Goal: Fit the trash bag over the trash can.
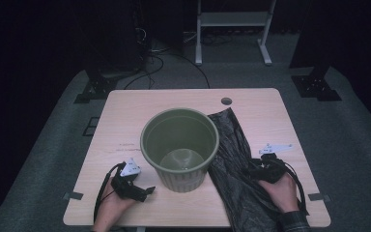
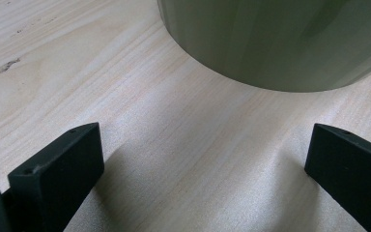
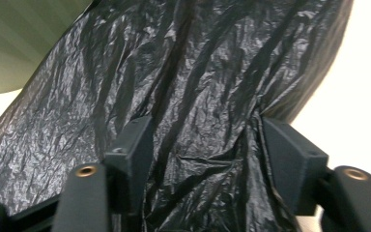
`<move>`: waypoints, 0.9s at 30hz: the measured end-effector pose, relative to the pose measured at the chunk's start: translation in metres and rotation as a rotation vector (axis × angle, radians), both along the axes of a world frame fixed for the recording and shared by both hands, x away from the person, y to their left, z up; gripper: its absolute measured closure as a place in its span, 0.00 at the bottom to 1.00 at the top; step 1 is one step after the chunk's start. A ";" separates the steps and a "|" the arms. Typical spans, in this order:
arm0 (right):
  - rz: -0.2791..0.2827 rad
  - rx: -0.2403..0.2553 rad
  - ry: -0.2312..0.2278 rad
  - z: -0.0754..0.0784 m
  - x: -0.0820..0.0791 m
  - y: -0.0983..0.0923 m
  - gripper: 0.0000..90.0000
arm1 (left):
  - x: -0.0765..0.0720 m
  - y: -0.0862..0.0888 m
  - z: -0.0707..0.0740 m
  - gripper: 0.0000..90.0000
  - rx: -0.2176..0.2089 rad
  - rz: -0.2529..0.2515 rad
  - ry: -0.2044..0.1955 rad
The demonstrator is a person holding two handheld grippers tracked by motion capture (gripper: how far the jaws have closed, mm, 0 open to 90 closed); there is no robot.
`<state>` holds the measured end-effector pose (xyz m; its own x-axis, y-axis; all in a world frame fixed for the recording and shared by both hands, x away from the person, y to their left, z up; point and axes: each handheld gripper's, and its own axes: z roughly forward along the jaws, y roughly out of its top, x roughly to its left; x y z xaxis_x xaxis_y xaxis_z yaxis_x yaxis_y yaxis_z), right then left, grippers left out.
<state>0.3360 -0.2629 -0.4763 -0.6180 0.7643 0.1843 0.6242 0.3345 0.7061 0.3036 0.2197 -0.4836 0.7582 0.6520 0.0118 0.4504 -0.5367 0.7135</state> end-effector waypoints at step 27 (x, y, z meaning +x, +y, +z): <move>0.075 0.046 -0.018 0.000 0.013 0.069 0.22 | 0.000 0.000 0.000 0.00 0.001 -0.001 0.001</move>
